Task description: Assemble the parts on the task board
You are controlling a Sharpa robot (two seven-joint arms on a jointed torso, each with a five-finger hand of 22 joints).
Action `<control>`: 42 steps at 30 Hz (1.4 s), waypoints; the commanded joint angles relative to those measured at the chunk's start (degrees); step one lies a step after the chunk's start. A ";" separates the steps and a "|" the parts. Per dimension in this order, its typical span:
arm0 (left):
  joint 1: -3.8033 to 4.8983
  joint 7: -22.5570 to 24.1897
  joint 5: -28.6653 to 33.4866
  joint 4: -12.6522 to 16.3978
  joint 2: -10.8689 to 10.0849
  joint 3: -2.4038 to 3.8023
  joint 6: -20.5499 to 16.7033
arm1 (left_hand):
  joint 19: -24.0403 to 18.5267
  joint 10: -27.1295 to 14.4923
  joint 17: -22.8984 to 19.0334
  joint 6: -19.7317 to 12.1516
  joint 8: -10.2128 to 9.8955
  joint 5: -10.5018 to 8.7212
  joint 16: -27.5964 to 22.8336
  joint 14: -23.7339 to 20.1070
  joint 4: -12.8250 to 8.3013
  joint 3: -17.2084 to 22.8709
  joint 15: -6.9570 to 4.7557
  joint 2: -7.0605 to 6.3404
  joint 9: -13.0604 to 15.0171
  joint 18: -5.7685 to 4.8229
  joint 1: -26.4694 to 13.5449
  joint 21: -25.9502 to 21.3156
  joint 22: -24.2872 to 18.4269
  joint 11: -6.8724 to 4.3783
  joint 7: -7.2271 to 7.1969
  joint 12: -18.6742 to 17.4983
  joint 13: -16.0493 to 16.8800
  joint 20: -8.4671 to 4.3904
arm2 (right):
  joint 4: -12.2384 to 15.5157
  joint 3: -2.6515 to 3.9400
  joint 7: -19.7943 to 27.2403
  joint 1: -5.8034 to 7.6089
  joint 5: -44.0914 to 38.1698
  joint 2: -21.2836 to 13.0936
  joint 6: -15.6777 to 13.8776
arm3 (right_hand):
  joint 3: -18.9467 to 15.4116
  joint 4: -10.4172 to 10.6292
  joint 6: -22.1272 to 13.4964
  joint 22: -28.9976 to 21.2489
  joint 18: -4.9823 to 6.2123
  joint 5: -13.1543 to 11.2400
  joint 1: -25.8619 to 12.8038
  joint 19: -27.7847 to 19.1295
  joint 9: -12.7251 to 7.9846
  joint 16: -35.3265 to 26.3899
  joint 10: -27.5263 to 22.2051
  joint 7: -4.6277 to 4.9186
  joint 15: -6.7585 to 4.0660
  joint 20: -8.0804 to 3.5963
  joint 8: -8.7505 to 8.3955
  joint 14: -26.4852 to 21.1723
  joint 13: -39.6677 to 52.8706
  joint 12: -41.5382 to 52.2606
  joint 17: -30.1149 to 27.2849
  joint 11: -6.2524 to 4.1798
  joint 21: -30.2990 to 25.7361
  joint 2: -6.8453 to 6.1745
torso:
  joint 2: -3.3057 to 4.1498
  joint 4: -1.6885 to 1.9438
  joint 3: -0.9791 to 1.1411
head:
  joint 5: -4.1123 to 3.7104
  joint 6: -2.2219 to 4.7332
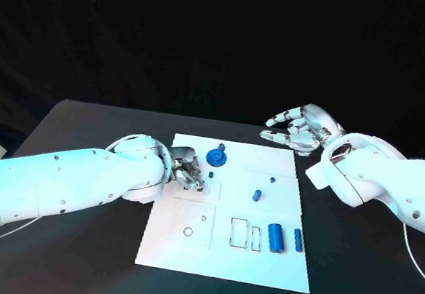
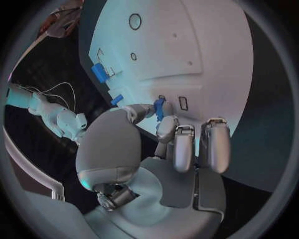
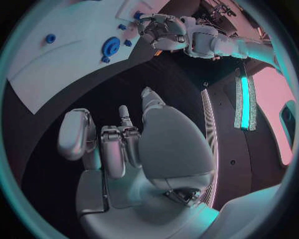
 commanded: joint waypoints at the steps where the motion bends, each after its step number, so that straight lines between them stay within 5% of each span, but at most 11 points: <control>1: -0.09 -0.26 0.79 -0.19 0.19 -0.12 1.75 | 0.46 0.51 15.09 0.33 -0.01 0.17 0.36 6.16 -12.73 12.43 -0.43 0.26 0.02 -1.09 0.17 0.20 2.25 -0.02 -0.10 0.20 -0.06 -0.07 | -0.01 0.00 0.24 -0.04 -0.32 0.03 0.83 | 0.27 0.17 0.12 0.00 0.58 0.22 -0.18 -0.33 0.07 -0.31 3.99 -0.20 0.36 -0.15 0.39 5.61 13.02 -0.06 13.57 0.23 -0.17 0.51 | -0.03 -0.02 0.01 | -0.01 -0.18; 42: -0.12 -0.77 4.52 0.27 -0.37 -0.20 3.56 | 0.57 0.82 15.09 0.58 -0.20 0.18 0.36 6.16 -12.91 12.71 -0.47 0.16 -0.02 -1.13 0.21 0.26 2.42 -0.07 -0.14 0.33 0.32 -0.12 | -0.29 -0.01 0.10 -0.21 -0.28 0.18 1.07 | 0.24 0.16 0.12 0.06 0.57 0.31 -0.36 -0.29 0.07 -0.30 4.02 -0.21 0.35 -0.17 0.43 5.62 13.05 -0.02 13.60 0.22 -0.13 0.62 | 0.01 0.04 0.04 | -0.06 -0.75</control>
